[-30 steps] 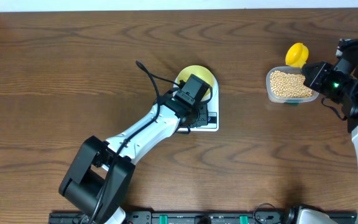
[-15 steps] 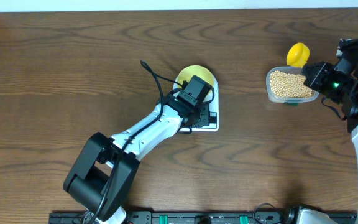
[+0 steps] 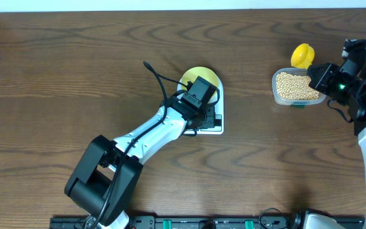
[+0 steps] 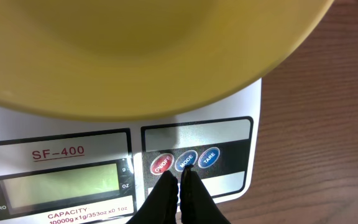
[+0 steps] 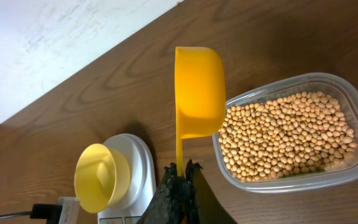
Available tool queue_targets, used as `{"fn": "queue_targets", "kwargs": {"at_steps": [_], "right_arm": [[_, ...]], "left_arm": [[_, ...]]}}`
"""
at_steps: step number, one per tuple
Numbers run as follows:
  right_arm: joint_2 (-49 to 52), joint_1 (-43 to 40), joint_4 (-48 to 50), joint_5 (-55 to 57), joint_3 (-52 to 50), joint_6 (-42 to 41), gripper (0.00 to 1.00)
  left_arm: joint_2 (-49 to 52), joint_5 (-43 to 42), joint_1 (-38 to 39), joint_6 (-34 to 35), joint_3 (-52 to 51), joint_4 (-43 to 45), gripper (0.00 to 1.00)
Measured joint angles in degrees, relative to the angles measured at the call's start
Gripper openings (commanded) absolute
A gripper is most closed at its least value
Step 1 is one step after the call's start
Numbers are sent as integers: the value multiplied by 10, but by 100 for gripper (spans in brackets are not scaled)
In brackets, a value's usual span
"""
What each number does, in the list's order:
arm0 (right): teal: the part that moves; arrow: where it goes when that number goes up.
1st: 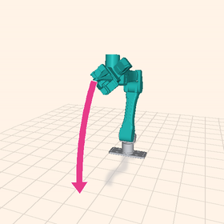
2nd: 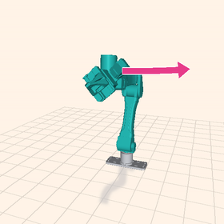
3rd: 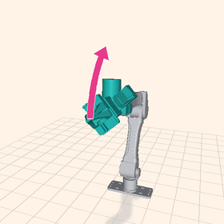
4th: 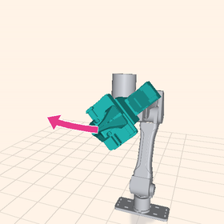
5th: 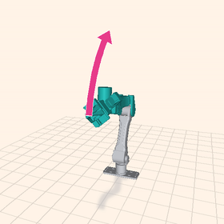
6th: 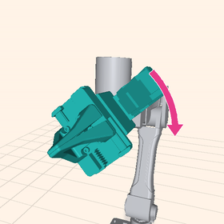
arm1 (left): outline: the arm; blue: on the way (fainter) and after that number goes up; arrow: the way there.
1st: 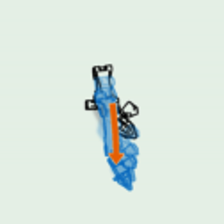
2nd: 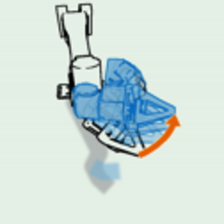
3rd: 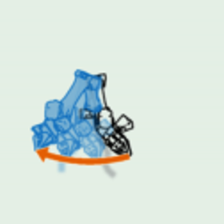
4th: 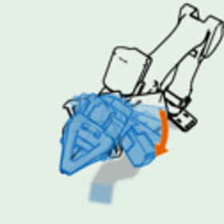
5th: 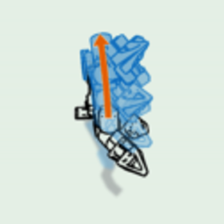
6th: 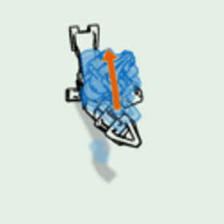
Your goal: Scoop item into bowl and weigh 50g on scale
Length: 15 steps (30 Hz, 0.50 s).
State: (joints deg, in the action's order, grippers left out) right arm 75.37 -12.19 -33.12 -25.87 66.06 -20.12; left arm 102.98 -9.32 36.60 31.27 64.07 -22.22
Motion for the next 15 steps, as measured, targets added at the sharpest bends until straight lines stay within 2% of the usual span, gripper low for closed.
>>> {"fn": "queue_targets", "kwargs": {"at_steps": [15], "right_arm": [[0,0,0,0,0,5,1]], "left_arm": [[34,-3,0,0,0,2,7]]}}
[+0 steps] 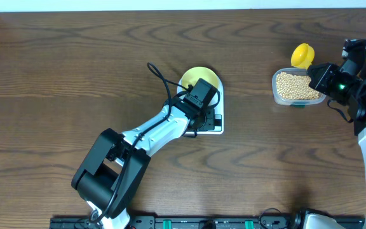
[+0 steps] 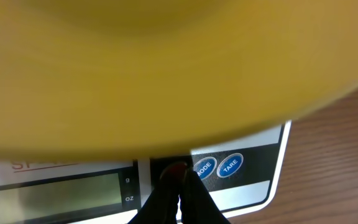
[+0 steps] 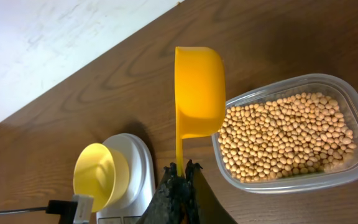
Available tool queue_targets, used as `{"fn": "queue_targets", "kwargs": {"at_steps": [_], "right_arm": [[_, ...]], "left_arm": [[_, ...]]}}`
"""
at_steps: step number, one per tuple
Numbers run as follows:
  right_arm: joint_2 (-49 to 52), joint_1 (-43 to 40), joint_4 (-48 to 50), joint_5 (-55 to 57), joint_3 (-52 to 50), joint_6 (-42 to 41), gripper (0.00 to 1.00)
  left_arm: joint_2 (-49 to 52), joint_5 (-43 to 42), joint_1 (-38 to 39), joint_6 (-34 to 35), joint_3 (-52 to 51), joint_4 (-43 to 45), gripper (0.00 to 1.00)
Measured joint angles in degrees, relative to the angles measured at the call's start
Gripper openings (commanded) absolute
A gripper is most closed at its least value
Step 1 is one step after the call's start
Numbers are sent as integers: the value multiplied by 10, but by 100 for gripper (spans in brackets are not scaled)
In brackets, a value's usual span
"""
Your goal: Scoop item into bowl and weigh 50g on scale
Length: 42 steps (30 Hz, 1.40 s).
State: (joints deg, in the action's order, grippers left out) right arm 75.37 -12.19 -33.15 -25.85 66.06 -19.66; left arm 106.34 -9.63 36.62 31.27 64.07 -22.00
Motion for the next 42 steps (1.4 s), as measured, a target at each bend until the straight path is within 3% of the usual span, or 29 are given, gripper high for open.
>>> {"fn": "queue_targets", "kwargs": {"at_steps": [42], "right_arm": [[0,0,-14,0,0,7,1]], "left_arm": [[7,14,2,3,5,-4,7]]}}
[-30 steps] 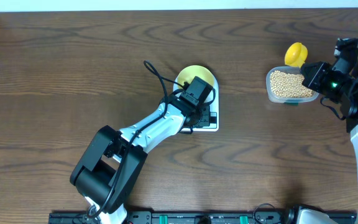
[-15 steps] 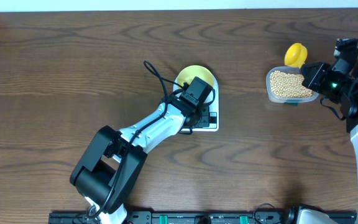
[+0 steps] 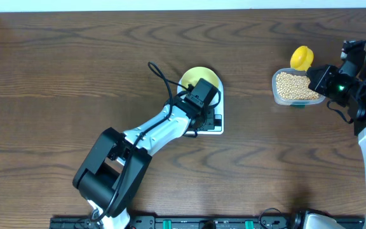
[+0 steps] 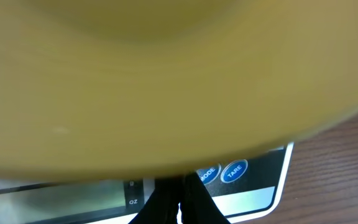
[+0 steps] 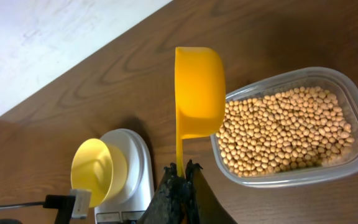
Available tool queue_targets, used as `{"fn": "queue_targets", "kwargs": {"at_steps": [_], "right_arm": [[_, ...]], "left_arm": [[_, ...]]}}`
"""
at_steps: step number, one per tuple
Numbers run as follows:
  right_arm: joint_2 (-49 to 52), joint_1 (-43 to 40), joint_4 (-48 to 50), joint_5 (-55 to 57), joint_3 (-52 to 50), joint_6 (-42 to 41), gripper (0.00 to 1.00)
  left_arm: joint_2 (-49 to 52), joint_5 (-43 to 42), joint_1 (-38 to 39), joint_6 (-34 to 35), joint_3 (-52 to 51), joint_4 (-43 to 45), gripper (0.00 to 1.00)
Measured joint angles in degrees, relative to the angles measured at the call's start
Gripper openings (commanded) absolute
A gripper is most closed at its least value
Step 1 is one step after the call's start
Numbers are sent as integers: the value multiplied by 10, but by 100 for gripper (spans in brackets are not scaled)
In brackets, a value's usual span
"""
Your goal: Scoop item into bowl and weigh 50g on scale
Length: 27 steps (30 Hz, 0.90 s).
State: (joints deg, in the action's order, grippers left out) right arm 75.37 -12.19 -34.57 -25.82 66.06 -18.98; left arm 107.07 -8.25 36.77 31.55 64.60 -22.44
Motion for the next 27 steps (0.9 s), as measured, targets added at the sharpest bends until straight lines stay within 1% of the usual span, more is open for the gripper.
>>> {"fn": "queue_targets", "kwargs": {"at_steps": [14,24,27], "right_arm": [[0,0,0,1,0,2,1],[0,0,-1,12,0,2,1],[0,0,-2,14,0,2,1]], "left_arm": [[-7,-2,0,-1,0,-3,7],[-113,-2,0,-15,-6,-9,7],[-106,-2,0,-16,-6,-11,7]]}}
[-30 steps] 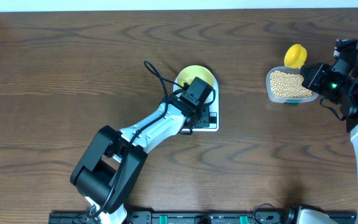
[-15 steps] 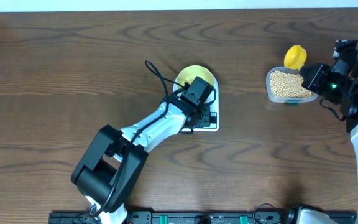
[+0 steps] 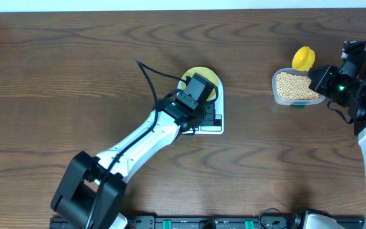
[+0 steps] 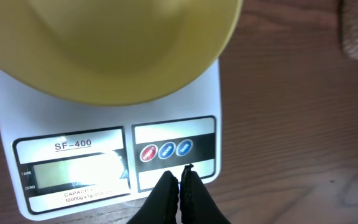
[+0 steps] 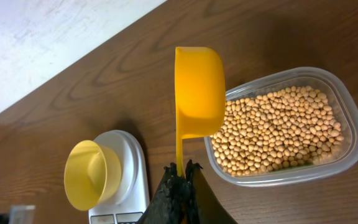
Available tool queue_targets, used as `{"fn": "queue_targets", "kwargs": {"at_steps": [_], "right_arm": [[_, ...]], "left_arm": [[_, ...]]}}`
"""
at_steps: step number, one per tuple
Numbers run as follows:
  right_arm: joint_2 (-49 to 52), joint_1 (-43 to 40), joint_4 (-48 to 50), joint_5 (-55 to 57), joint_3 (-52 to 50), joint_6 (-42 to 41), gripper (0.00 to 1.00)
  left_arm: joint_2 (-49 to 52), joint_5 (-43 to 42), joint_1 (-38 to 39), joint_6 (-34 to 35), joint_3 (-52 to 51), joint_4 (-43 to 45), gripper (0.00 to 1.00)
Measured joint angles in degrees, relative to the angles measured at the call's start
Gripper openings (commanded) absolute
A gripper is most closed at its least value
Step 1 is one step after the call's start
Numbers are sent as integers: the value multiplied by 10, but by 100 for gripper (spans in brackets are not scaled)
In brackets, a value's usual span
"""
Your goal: Scoop item into bowl and weigh 50g on scale
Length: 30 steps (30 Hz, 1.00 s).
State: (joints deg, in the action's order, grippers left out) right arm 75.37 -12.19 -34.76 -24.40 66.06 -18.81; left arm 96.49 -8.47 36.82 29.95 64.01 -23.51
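Note:
A yellow bowl (image 4: 104, 50) sits on the white SF-400 scale (image 4: 197, 180), seen near the table's middle in the overhead view as bowl (image 3: 203, 77). My left gripper (image 4: 180, 170) is shut and empty, its tips above the scale's front edge just below the three round buttons (image 4: 166, 150). My right gripper (image 5: 180, 167) is shut on the handle of a yellow scoop (image 5: 199, 90), whose empty cup hangs beside the far-left edge of a clear tub of soybeans (image 5: 284, 127).
The scale's display (image 4: 73, 171) shows a bright patch; no reading can be made out. A black cable (image 3: 146, 73) arcs off the left arm beside the bowl. The tub (image 3: 295, 87) stands at the table's right, close to the right arm.
My left gripper has backed away from the scale: the bowl no longer fills its view, and the whole panel with display and buttons shows. The right arm and scoop have barely shifted.
First my shut left fingertips were at the MODE button. Then they were on the red ON/OFF button, close under the bowl, and stayed pressed in there. Now they are drawn back and the display looks bright. The right gripper held the scoop by the tub throughout.

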Motion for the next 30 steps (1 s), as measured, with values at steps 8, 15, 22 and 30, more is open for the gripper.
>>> {"fn": "queue_targets", "kwargs": {"at_steps": [8,15,22,30], "right_arm": [[0,0,-3,2,0,0,1],[0,0,-3,2,0,0,1],[0,0,-5,2,0,0,1],[0,0,-6,2,0,0,1]], "left_arm": [[53,0,0,0,0,-2,7],[63,4,0,0,0,-2,7],[64,16,0,0,0,-2,7],[84,15,0,0,0,-2,7]]}}
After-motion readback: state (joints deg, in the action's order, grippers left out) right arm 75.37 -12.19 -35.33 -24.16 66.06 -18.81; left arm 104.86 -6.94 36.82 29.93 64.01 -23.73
